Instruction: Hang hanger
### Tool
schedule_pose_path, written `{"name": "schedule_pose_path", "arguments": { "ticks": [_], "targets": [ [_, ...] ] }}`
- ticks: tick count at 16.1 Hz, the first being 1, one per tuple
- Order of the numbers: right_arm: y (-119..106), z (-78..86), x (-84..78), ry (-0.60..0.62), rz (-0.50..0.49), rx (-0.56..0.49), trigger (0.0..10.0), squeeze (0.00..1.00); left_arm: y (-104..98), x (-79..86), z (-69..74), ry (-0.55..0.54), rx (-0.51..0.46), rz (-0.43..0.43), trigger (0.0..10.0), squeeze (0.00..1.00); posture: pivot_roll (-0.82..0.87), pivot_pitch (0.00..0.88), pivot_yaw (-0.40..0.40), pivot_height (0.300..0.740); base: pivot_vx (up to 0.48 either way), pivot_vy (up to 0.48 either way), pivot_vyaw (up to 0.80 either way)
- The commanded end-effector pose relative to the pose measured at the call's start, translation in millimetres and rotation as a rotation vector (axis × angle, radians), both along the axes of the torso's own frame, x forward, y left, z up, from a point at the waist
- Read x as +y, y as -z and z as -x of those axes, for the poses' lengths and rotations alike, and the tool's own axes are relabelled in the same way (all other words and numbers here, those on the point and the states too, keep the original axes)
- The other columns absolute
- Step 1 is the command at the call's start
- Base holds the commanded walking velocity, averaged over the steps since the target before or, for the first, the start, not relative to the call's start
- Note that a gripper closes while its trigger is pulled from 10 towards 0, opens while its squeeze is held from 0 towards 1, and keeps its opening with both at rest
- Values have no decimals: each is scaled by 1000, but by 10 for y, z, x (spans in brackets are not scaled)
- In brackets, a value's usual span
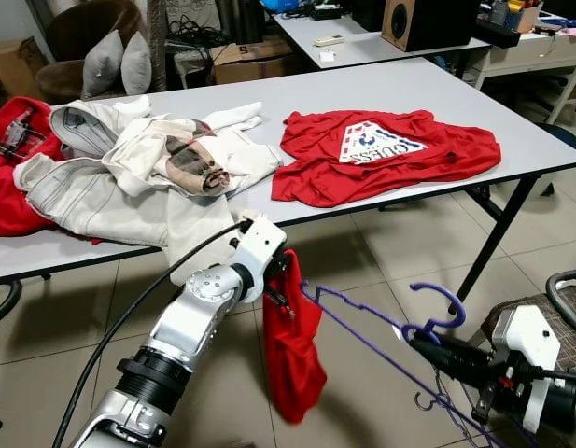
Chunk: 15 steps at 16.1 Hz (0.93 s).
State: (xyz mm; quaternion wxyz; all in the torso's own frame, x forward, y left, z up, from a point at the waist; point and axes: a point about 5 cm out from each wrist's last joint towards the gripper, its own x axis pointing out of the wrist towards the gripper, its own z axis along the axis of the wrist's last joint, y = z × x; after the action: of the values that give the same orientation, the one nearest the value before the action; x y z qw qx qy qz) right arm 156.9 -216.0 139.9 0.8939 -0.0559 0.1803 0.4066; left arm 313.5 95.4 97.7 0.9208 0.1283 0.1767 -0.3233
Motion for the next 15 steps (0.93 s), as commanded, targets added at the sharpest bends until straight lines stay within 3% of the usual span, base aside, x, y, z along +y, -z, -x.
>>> {"name": "schedule_pose_path", "arguments": {
  "ticks": [1,10,12,15],
  "targets": [
    [-53,2,41,-31,-22,-7,10000,0,-111,1,-47,3,-39,-4,10000,0,-18,5,82,740,0,0,0],
    [57,-214,98,24,3,-24,10000,0,-514,-179,50,124,-79,71,10000,0,2,2,65,740,0,0,0],
    [132,-253,71,76,38,3,10000,0,-641,-209,67,121,-77,126,10000,0,0,0,65,740,0,0,0],
    [192,-241,136,57,23,10,10000,0,-785,-280,64,123,-75,188,10000,0,1,0,69,740,0,0,0]
  ]
}}
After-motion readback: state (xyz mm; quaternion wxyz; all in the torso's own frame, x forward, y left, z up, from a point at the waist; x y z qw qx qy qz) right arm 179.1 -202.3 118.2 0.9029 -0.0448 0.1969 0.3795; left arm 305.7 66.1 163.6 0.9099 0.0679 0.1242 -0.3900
